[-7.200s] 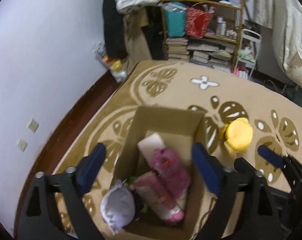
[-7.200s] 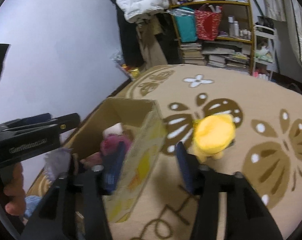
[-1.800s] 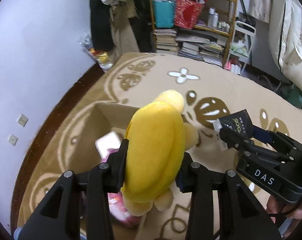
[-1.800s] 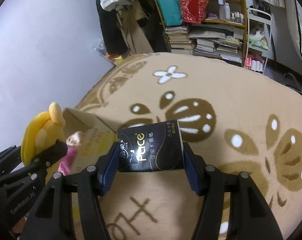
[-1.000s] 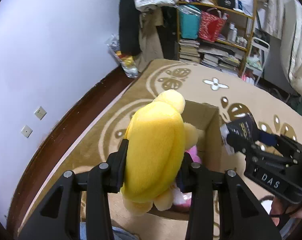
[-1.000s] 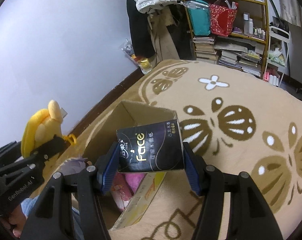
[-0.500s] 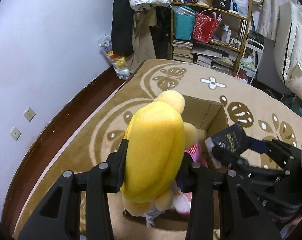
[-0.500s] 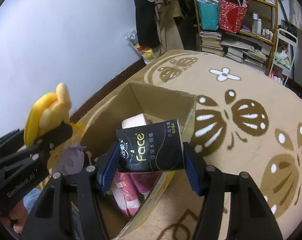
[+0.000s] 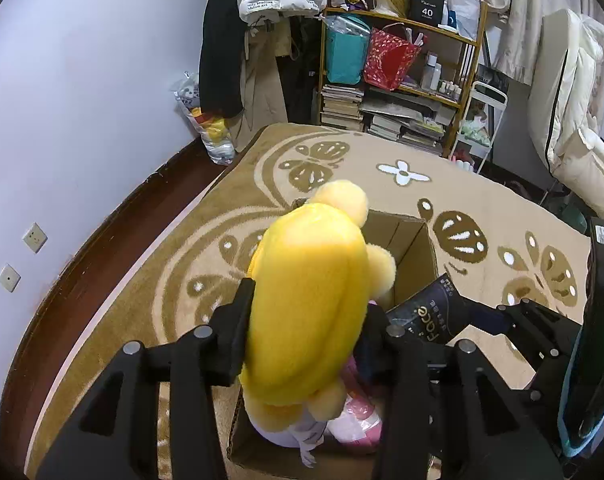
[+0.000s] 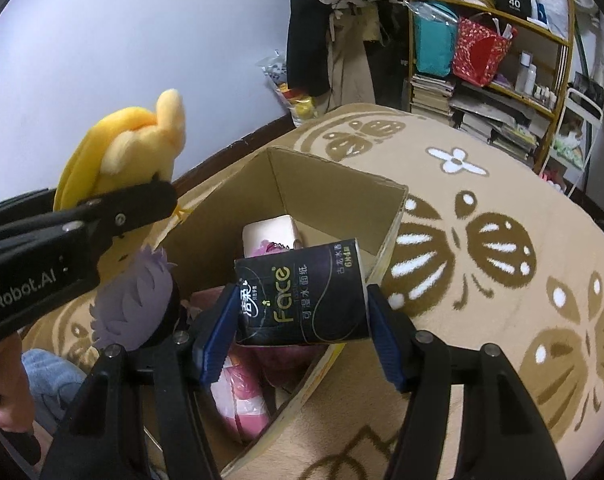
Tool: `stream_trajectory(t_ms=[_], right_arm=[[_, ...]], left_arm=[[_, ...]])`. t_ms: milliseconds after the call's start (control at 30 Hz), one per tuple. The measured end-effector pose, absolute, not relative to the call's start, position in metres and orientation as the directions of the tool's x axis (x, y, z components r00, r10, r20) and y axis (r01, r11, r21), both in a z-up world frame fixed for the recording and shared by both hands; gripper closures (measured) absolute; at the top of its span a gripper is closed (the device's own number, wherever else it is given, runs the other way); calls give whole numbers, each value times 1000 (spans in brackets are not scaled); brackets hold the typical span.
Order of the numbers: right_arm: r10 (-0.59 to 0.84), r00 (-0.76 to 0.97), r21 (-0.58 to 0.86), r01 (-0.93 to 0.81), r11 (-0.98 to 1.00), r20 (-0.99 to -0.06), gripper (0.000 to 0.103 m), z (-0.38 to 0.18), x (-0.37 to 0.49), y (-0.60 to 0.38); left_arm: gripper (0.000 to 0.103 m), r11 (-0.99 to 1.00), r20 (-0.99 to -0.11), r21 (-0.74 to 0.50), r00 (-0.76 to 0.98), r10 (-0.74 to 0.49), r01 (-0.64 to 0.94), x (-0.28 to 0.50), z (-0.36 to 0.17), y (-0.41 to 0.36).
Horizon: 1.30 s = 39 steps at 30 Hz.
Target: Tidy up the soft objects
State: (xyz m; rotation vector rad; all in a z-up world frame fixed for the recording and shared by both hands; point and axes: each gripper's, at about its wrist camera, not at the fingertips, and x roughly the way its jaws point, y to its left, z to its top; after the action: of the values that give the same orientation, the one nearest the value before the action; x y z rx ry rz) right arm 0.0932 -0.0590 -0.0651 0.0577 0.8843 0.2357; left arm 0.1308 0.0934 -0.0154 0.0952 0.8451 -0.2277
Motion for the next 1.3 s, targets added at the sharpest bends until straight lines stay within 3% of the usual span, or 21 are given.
stream_trajectory(t_ms=[133,233,300,367,533,600,1000,1300], right_arm=[[232,615,160,-171,972,-754,28,-63,91,-61],[230,623,164,-163,973,-747,21,-60,88,-63],[226,625,162,-158,974,-747,20,-58,87,-65],[218,623,159,-150,976,-751,12,-56,85,-67],[185,628,145,-114,983,-756,9,-51,78,-75],[173,632,147,-93,985,-756,2,-48,74,-80],[134,684,191,7,982,-717,0,-16,31,-116],[57,802,201,80,976,-595,0,19,-22,-141]], left_arm=[[52,970,-755,19,639,-145,244,130,-16,93],[42,967,-743,43,655,-136,249,126,-12,91],[28,966,-733,43,665,-143,254,123,-8,90],[22,967,-720,45,679,-142,250,119,-3,92],[7,974,-688,66,716,-113,217,110,7,99],[2,976,-672,76,734,-100,203,105,11,103],[1,976,-641,75,760,-108,202,68,32,113],[1,976,-550,80,825,-127,204,23,56,112]])
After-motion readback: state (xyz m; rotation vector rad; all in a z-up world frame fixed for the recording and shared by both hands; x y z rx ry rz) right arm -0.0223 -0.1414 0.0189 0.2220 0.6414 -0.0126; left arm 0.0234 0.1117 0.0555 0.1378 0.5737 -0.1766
